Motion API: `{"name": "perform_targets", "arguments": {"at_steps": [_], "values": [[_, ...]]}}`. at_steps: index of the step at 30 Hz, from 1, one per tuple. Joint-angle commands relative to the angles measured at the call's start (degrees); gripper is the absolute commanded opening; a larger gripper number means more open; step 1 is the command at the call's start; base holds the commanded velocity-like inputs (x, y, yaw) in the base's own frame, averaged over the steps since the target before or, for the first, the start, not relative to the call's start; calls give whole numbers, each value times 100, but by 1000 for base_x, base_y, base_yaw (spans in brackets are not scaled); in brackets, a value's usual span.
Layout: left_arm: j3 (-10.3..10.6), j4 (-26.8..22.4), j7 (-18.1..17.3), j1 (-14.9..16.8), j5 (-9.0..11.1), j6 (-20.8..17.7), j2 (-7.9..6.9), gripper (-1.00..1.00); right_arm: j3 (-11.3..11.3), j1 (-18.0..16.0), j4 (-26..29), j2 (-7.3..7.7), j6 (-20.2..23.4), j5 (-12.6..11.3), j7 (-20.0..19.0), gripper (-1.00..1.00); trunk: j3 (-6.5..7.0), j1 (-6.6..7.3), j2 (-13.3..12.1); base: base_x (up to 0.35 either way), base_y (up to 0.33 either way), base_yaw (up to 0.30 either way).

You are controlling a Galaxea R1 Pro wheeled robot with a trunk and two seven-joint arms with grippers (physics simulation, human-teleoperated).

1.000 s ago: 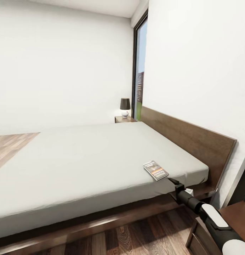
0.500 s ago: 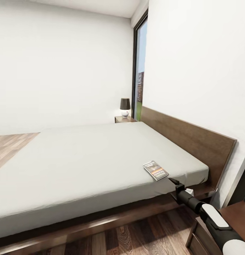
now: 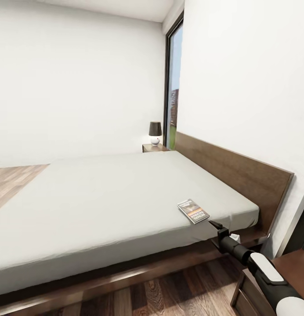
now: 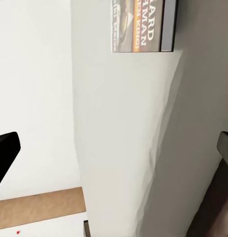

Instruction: In the bedroom, move the book from the bed onto either nightstand, and place the two sandals side by side next to the bed.

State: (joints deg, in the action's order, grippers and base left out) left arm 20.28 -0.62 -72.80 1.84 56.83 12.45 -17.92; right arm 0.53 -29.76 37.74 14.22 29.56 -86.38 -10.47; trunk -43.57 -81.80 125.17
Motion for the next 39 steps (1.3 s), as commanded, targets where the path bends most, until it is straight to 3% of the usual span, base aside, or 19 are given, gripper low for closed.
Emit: {"name": "perform_targets", "arguments": {"at_steps": [1, 9, 13, 39], "values": [[36, 0, -7, 2, 61, 45, 3, 100, 12, -3, -3, 1, 26, -17, -14, 100, -6, 1, 3, 0, 0, 0], [-29, 0, -9, 1, 493, 82, 42, 100, 47, -3, -4, 9, 30, -46, -40, 100, -6, 1, 3, 0, 0, 0], [-37, 0, -4, 1, 608, 87, 75, 100, 55, -3, -4, 10, 29, -47, -47, 100, -6, 1, 3, 0, -13, 0], [-42, 0, 44, 1, 689, 91, 131, 100, 71, -3, -4, 11, 28, -46, -52, 100, -6, 1, 3, 76, -110, 0]]}}
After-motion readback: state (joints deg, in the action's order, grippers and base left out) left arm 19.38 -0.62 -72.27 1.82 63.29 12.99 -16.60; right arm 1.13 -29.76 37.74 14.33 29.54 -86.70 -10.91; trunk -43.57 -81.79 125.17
